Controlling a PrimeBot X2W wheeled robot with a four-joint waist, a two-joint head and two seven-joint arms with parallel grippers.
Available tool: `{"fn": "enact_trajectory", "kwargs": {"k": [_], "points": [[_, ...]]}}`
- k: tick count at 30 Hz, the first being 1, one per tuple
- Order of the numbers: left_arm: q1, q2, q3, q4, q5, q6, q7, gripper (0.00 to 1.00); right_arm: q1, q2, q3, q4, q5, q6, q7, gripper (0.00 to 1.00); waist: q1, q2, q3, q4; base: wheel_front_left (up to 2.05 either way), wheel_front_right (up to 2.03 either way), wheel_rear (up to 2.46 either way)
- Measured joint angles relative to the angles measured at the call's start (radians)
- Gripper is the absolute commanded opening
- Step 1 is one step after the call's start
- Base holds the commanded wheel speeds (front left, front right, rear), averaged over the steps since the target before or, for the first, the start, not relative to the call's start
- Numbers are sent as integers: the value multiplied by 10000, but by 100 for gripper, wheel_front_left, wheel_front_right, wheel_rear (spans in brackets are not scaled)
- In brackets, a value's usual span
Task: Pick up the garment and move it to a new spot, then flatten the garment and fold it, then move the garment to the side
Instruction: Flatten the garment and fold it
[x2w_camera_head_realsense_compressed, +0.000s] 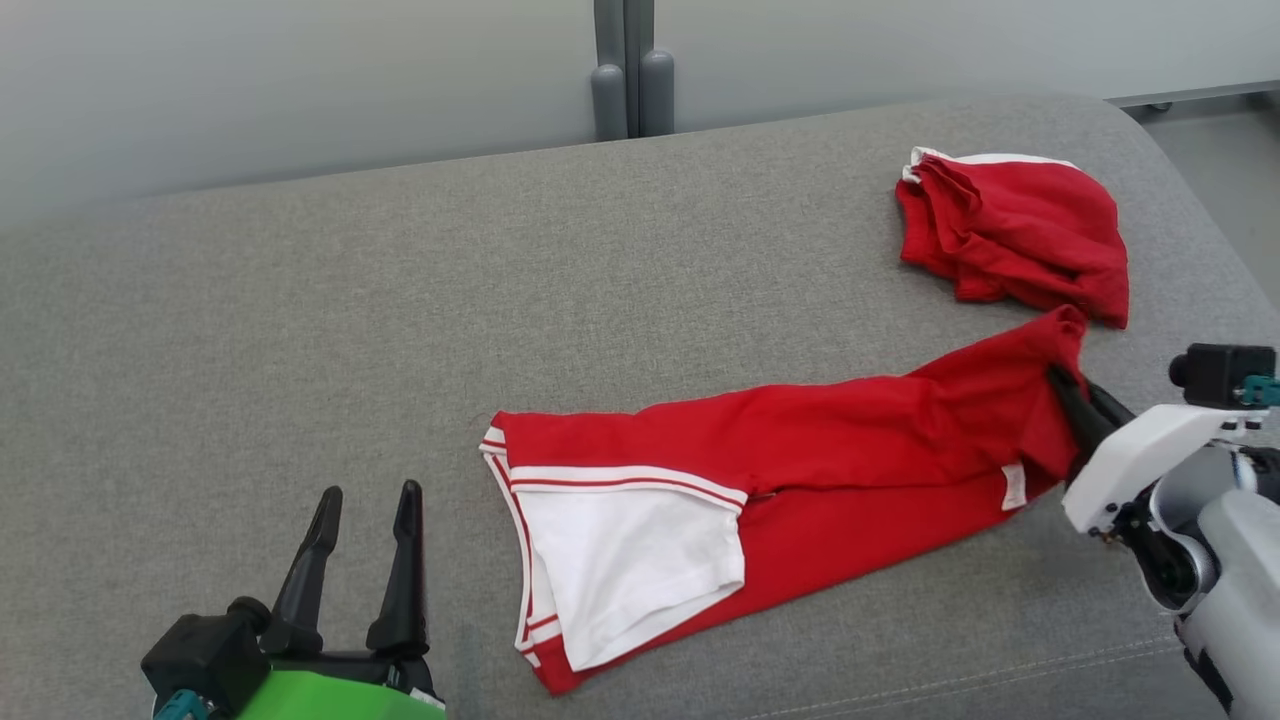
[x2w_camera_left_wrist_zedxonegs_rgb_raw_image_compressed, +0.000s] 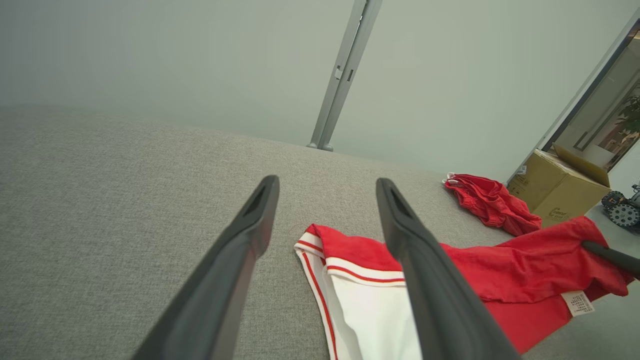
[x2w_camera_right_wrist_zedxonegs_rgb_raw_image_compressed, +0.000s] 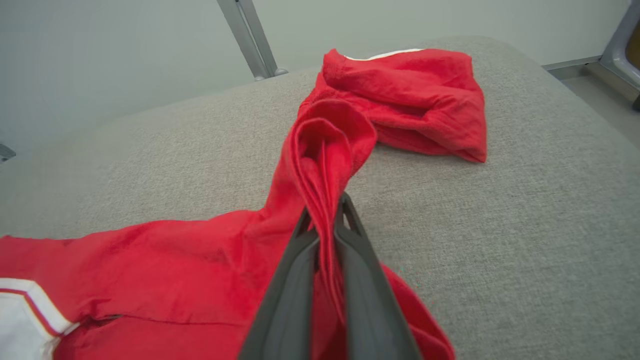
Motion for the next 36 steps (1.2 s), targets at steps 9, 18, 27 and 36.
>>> {"fn": "enact_trajectory", "kwargs": {"k": [9, 18, 27, 36], "points": [[-2, -25, -38, -52, 0, 0, 0, 100, -7, 882, 1743, -1569, 63, 84, 380, 0, 0, 0, -322, -74, 0, 0, 0], [1, -73, -142, -48, -2, 0, 0, 100, 10, 1177, 3442, -3041, 499, 84, 1118, 0, 0, 0, -564, 148, 0, 0, 0], [1, -188, -318, -52, -2, 0, 2, 100, -208, 1814, 4109, -3321, 834, 84, 1584, 0, 1, 0, -645, 739, 0, 0, 0], [-1, -238, -451, -52, -2, 0, 4, 100, -524, 2188, 3762, -2096, 1271, 84, 1906, 0, 0, 0, -668, 1600, 0, 0, 0]]}}
